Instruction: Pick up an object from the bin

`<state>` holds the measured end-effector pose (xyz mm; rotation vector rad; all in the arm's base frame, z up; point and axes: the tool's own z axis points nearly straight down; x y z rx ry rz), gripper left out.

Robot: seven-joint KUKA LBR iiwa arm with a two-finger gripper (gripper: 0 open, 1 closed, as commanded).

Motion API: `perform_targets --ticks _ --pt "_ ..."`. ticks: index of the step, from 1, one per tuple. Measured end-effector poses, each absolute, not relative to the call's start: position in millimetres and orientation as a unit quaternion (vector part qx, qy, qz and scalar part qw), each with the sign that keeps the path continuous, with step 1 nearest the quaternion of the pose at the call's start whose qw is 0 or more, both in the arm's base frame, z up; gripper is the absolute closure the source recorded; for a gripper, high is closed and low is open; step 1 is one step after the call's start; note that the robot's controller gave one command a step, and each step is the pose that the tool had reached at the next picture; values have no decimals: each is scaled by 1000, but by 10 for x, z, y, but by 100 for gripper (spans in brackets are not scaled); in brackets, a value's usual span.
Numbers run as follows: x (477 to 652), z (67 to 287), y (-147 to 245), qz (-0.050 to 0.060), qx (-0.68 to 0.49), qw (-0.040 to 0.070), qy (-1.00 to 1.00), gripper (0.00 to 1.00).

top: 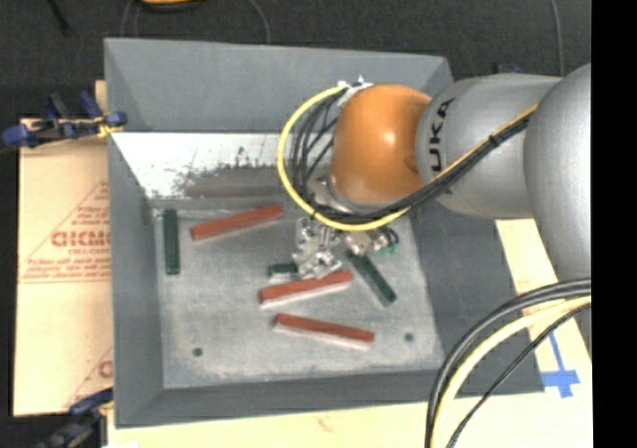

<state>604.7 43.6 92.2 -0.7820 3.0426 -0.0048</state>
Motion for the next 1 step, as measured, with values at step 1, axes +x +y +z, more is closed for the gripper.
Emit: perform_targets --ticks 1 --pt "6042 790 455 -1 -248 14 969 0"
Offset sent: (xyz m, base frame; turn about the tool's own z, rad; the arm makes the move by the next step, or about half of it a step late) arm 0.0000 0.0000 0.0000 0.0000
